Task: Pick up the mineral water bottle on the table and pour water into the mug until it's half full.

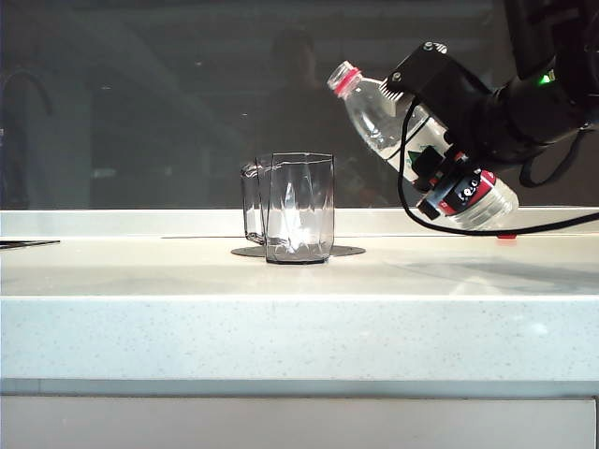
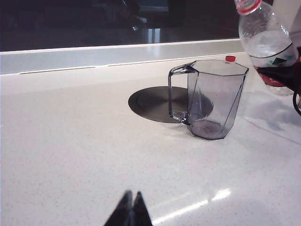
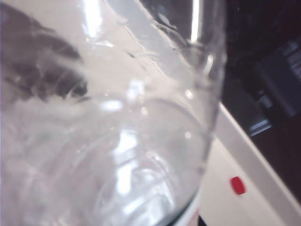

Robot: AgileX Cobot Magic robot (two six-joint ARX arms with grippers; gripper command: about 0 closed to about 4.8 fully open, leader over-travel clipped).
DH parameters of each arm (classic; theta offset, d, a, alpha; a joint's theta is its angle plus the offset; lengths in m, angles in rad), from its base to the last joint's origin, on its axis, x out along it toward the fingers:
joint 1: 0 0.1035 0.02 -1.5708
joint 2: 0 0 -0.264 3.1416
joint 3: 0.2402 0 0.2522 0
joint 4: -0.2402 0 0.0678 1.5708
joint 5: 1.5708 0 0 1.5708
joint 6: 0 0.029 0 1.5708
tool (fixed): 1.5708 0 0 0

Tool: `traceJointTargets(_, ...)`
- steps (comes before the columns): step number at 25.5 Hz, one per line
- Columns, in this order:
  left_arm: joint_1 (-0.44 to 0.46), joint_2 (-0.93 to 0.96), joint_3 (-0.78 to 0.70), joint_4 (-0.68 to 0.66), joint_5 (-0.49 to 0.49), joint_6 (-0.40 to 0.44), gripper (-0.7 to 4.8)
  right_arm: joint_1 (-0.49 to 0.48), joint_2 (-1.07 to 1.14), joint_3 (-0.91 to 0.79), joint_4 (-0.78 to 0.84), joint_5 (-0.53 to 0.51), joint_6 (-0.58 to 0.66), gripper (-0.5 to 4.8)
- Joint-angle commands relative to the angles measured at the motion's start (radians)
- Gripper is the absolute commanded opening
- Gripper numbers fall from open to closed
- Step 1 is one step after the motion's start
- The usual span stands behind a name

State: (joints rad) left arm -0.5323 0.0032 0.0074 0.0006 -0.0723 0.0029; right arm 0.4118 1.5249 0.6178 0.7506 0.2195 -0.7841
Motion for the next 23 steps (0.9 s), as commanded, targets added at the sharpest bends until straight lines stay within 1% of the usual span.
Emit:
traceJointTargets(1,0.0,0.0,0.003,0.008,-0.002,-0.003,-0.04,0.013,-0.028,0.022,0.052,0.039,-0.117,2.29)
traceJointTargets(3,0.0,0.0,0.002,0.008,-0.002,-0.003,-0.04,0.013,-0.035,0.023,0.053,0.043,-0.165,2.29)
traceJointTargets(5,0.0,0.0,0.002,0.008,-0.002,-0.003,-0.04,0.013,-0.042,0.023,0.053,0.073,-0.188,2.29)
traceJointTargets(9,0.0,0.0,0.002,0.008,0.002,-0.003,-0.04,0.013,-0.057,0.023,0.04,0.074,-0.24,2.29)
traceJointTargets(14,0.0,0.0,0.002,0.008,0.002,-0.003,-0.04,0.013,-0.072,0.023,0.037,0.074,-0.256,2.29)
traceJointTargets(16,0.0,0.0,0.002,0.008,0.002,-0.003,-0.04,0.013,-0.08,0.022,0.03,0.074,-0.294,2.29)
traceJointTargets(19,0.0,0.0,0.003,0.008,0.002,-0.003,-0.04,0.013,-0.086,0.022,0.024,0.074,-0.319,2.29)
traceJointTargets(23,0.0,0.0,0.003,0.008,0.002,-0.003,-0.04,0.013,-0.092,0.022,0.002,0.074,-0.432,2.29)
